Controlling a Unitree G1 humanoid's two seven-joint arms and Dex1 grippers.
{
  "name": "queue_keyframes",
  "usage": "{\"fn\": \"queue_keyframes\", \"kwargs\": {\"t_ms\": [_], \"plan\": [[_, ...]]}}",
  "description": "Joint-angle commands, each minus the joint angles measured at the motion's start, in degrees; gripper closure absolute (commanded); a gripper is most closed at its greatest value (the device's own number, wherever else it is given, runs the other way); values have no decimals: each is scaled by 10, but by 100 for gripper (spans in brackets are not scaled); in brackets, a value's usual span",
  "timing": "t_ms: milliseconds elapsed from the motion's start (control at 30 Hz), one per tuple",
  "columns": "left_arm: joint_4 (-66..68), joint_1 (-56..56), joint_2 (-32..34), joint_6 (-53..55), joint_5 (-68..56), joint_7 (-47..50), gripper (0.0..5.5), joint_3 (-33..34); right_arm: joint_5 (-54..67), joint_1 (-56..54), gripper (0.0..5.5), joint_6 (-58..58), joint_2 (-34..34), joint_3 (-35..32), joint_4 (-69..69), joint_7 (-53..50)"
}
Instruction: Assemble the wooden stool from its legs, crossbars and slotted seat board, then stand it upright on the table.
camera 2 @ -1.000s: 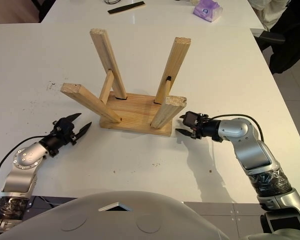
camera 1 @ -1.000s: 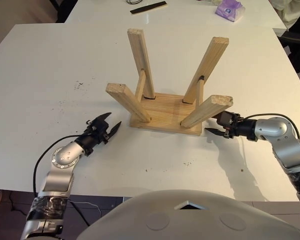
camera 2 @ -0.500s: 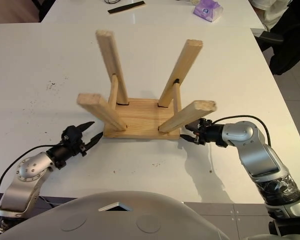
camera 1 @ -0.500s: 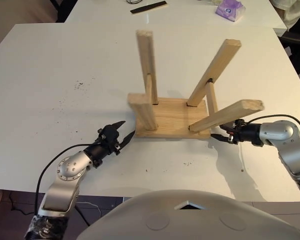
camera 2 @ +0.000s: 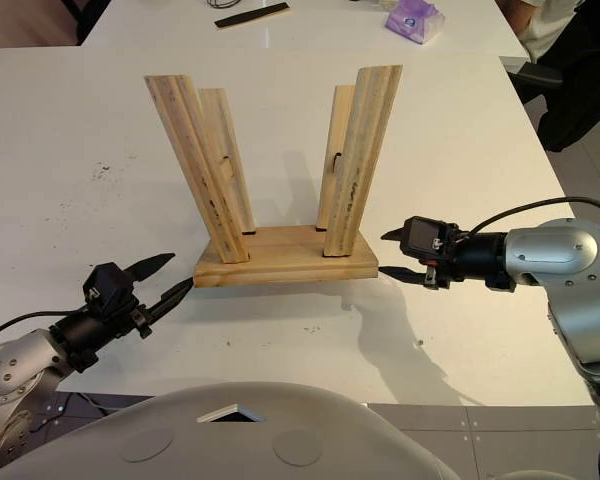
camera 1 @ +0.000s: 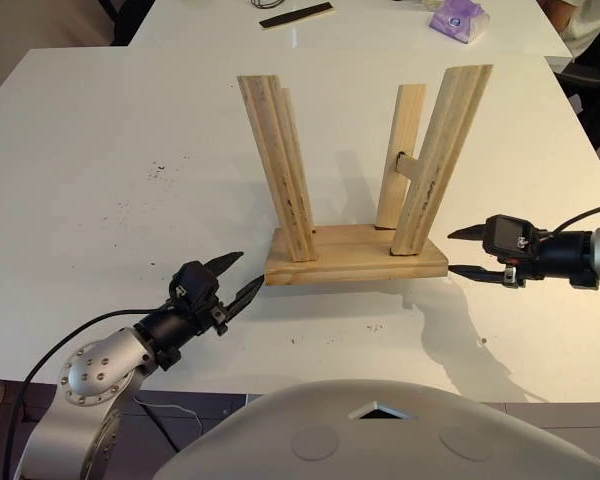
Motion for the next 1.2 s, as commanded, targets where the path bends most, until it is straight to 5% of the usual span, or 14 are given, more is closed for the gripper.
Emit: {"fn": "queue_keyframes", "kwargs": {"t_ms": [33,467,633,933,1200], "plan": [[-76,-25,37,17,-107,-52,282,41,73,-10,297,-23,13,8,-53,33],[-63,-34,98,88,-256,-98,282,138,162,-22,297,10,-17,-66,-66,85],[-45,-49,122,115,-287,-121,282,160,154,-41,297,3,-24,-46,-33,97],[41,-1,96,35,-111,-169,282,63,44,-15,297,-92,-9,29,88,72],[147,-7,68,-60,-22,-180,282,55,36,-17,297,-120,5,46,148,60]]}}
